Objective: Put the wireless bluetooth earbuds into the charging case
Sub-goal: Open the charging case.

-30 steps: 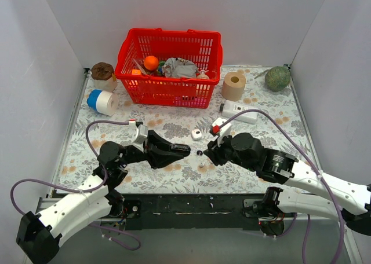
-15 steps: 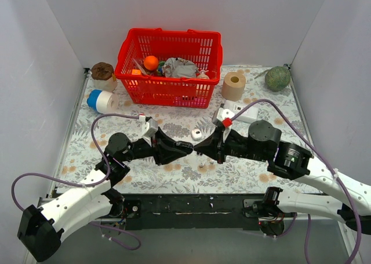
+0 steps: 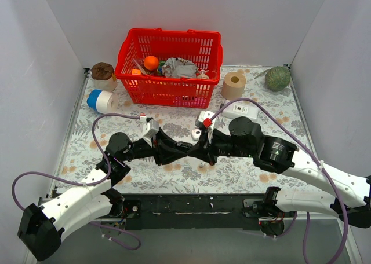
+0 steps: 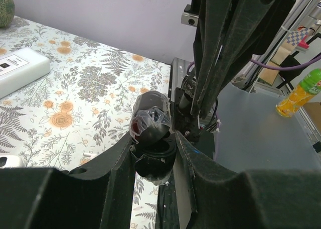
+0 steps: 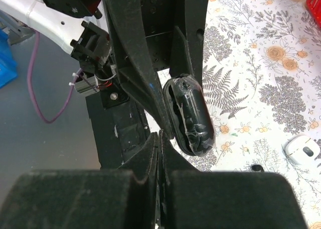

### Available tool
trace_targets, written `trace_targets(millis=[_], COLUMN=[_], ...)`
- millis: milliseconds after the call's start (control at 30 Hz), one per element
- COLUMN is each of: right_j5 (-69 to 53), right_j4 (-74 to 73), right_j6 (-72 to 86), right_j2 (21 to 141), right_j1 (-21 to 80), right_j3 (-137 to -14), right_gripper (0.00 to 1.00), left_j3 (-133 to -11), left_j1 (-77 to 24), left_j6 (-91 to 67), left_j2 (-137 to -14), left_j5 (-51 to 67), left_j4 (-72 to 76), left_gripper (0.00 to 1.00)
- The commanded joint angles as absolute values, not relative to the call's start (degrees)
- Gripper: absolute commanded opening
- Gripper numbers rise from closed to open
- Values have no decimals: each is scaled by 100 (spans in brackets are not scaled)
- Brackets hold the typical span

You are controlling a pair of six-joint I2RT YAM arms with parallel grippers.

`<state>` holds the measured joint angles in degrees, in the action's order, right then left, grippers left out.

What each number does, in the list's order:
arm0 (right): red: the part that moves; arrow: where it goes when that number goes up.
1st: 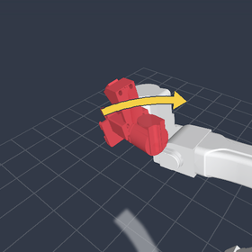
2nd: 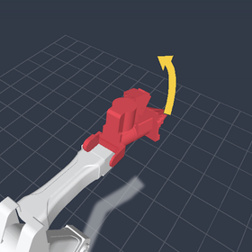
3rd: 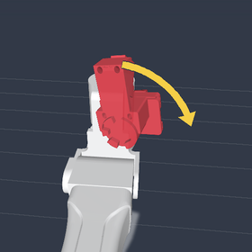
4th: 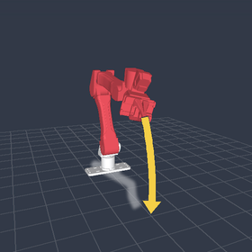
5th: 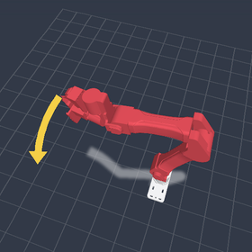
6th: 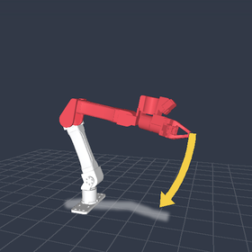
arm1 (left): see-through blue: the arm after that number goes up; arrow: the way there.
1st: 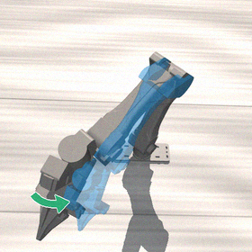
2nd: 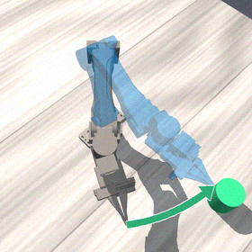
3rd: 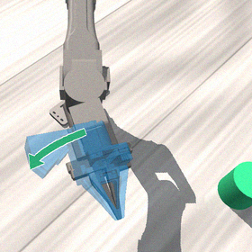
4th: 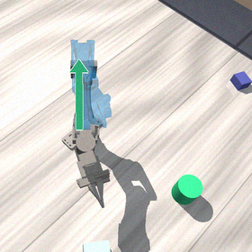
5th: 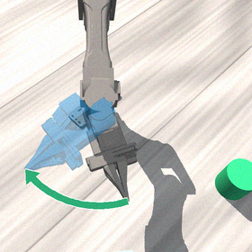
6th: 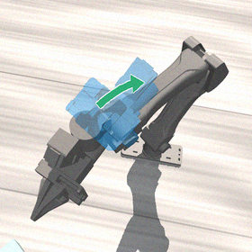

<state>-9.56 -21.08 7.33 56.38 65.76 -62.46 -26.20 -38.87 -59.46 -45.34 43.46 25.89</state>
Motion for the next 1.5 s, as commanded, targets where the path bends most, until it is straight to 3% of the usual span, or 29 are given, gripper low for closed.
trace_targets(millis=[0, 367, 1133, 1267, 1467], right_j5=[-862, -317, -544, -642, -423], right_j4=[-2030, -2066, -1837, -2021, -2302], right_j6=[738, 914, 1187, 1178, 1152], right_j2=[5686, 5880, 5801, 5660, 5301], right_j1=[6609, 6609, 6592, 6601, 6601], right_j3=[-6618, -6750, -6864, -6987, -7119], right_gripper=[1, 1, 2, 26, 41], left_j3=[-2725, -2584, -2602, -2601, -2593], left_j1=[-3911, -3964, -4271, -4271, -4271], left_j6=[-5801, -5450, -4772, -4772, -4808], left_j2=[-4491, -4184, -3876, -3876, -3894], left_j5=[4509, 4623, 4008, 3920, 3858], left_j4=[2847, 2848, 2074, 2004, 1969], left_gripper=[0, 0, 0, 0, 0])
